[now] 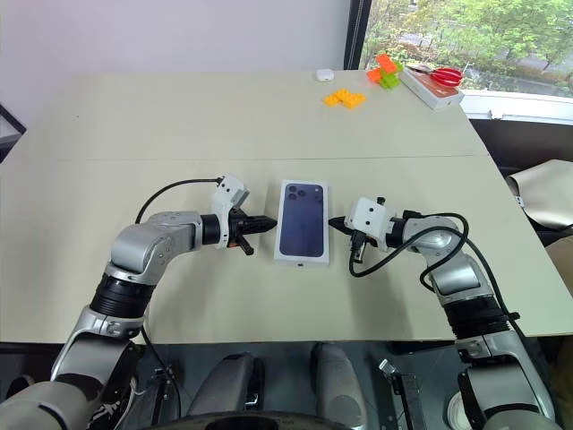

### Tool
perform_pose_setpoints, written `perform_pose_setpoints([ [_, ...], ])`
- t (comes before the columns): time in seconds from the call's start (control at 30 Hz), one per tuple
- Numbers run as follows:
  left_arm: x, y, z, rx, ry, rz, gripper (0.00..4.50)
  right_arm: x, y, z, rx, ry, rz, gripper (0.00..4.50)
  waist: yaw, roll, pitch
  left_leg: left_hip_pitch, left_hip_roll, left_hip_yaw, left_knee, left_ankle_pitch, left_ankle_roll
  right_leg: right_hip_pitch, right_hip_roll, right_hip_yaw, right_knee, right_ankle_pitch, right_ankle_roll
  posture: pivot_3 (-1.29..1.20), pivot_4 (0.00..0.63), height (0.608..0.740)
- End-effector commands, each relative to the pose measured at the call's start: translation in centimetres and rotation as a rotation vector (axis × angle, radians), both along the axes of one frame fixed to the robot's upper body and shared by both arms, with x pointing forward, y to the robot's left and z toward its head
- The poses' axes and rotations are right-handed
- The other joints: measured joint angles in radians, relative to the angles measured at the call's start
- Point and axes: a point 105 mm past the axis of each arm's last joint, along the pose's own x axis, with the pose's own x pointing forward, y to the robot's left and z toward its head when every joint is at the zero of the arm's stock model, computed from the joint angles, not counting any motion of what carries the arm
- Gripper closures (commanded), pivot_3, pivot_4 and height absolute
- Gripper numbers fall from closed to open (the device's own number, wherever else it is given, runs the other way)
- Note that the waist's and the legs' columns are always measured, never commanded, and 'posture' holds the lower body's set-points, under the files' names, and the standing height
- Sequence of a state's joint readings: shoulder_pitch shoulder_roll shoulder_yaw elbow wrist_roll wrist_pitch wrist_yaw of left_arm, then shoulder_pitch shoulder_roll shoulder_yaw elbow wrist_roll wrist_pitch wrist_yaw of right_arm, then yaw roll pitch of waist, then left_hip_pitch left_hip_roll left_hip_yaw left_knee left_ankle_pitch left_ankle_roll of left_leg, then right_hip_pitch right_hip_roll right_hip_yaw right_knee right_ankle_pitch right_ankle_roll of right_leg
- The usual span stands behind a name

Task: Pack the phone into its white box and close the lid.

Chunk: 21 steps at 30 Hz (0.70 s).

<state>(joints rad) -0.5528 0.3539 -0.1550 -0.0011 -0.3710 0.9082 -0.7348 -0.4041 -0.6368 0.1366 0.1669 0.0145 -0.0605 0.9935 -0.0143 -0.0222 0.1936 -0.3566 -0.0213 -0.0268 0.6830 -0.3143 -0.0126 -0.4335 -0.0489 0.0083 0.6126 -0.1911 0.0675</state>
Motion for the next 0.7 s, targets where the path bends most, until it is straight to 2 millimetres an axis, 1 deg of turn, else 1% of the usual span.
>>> perform_pose_setpoints([
  [0.03,-0.2,-0.6,0.6,-0.003,-0.042,-0.036,4.5,0.0,0.7,0.9,-0.014,-0.06,0.039,4.48,0.001,0.0,0.0,0.0,0.0,0.0,0.0,0.0,0.0,0.0,0.0,0.0,0.0,0.0,0.0,0.0,0.15,0.74],
  [0.1,0.0,-0.4,0.7,0.0,-0.047,-0.03,4.5,0.1,0.5,0.9,-0.021,-0.066,0.037,4.48,0.0,0.0,0.0,0.0,0.0,0.0,0.0,0.0,0.0,0.0,0.0,0.0,0.0,0.0,0.0,0.0,0.15,0.74],
  [0.23,0.4,0.0,1.8,-0.026,-0.051,-0.014,4.5,0.6,-0.3,2.1,-0.001,-0.083,0.002,4.48,0.0,0.0,0.0,0.0,0.0,0.0,0.0,0.0,0.0,0.0,0.0,0.0,0.0,0.0,0.0,0.0,0.15,0.74],
  [0.33,0.7,0.2,2.8,-0.043,-0.071,-0.006,4.5,1.3,-1.3,3.8,0.052,-0.101,-0.039,4.48,0.0,0.0,0.0,0.0,0.0,0.0,0.0,0.0,0.0,0.0,0.0,0.0,0.0,0.0,0.0,0.0,0.15,0.74],
  [0.4,0.8,0.1,3.6,-0.062,-0.083,-0.008,4.5,1.6,-1.6,4.7,0.081,-0.111,-0.051,4.48,0.001,0.0,0.0,0.0,0.0,0.0,0.0,0.0,0.0,0.0,0.0,0.0,0.0,0.0,0.0,0.0,0.15,0.74],
  [0.5,1.1,0.1,4.4,-0.057,-0.106,-0.008,4.5,1.7,-1.5,5.7,0.109,-0.125,-0.046,4.48,0.001,0.0,0.0,0.0,0.0,0.0,0.0,0.0,0.0,0.0,0.0,0.0,0.0,0.0,0.0,0.0,0.15,0.74],
  [0.6,1.5,-0.5,5.5,-0.097,-0.116,-0.002,4.5,1.8,-0.4,7.0,0.209,-0.117,-0.037,4.48,0.0,0.0,0.0,0.0,0.0,0.0,0.0,0.0,0.0,0.0,0.0,0.0,0.0,0.0,0.0,0.0,0.15,0.74],
  [0.67,1.3,-1.5,5.5,-0.1,-0.123,-0.026,4.5,1.7,0.2,6.9,0.232,-0.1,-0.026,4.48,0.001,0.0,0.0,0.0,0.0,0.0,0.0,0.0,0.0,0.0,0.0,0.0,0.0,0.0,0.0,0.0,0.15,0.74],
  [0.7,1.4,-2.1,5.2,-0.097,-0.121,-0.027,4.5,1.6,0.6,6.3,0.226,-0.089,-0.024,4.48,0.001,0.0,0.0,0.0,0.0,0.0,0.0,0.0,0.0,0.0,0.0,0.0,0.0,0.0,0.0,0.0,0.15,0.74],
])
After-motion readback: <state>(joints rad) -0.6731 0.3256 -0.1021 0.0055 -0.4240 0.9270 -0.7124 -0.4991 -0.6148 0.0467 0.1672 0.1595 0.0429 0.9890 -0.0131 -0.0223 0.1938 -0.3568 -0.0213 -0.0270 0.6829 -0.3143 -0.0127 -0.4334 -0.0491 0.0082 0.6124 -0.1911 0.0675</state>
